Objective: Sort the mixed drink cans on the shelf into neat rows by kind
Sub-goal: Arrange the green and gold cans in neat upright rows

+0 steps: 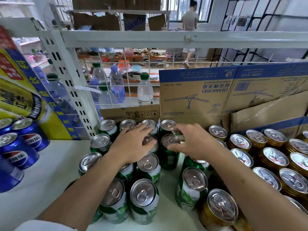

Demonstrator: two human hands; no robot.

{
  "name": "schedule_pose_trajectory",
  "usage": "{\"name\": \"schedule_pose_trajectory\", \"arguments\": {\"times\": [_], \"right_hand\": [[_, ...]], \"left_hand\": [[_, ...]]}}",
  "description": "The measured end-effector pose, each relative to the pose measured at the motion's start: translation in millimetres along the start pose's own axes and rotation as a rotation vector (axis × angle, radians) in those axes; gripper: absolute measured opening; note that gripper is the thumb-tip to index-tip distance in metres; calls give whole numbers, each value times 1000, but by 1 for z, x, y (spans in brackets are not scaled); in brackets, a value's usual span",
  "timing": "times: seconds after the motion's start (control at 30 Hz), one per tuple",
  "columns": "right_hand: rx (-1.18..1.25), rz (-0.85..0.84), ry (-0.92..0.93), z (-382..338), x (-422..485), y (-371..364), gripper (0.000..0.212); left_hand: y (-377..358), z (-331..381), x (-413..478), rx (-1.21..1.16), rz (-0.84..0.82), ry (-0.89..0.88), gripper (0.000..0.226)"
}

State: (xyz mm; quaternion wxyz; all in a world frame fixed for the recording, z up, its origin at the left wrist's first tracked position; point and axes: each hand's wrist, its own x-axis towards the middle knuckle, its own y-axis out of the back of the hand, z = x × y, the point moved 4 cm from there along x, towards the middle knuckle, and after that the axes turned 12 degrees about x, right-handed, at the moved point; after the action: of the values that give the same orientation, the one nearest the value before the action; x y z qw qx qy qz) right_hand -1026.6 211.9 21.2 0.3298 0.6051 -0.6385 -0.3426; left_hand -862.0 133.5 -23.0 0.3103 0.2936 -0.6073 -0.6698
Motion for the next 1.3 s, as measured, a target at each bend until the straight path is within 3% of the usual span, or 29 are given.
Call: {"name": "schedule_pose_trajectory", "arguments": {"times": [0.13,0.3,0.4,0.5,0.6,0.87,0.97,1.13,1.3], "right_hand": [[-104,-37,-103,17,-14,18,52],[-111,-101,-172,32,-31,22,40],[-101,-50,-172,30,-34,22,35],[-64,5,-176,33,-37,22,38],[7,25,-217,37,-41,20,38],[116,117,-211,39,-54,11,35],[157,200,-161,35,-59,8,51],[210,235,-176,27,-67,4,28],[230,149,-181,9,-71,-3,24]], "left_hand": [[7,-5,-1,-237,74,48,63],[31,39,-18,-52,79,-130,49],[36,87,-37,-43,-70,-300,54],[22,116,-47,110,-206,-292,64],[14,127,-49,91,-177,-243,61],[41,104,-63,-369,-12,-181,45],[65,87,-69,-579,78,-161,40],[87,63,-75,-950,280,-95,38],[98,51,-88,-1077,379,-24,42]]}}
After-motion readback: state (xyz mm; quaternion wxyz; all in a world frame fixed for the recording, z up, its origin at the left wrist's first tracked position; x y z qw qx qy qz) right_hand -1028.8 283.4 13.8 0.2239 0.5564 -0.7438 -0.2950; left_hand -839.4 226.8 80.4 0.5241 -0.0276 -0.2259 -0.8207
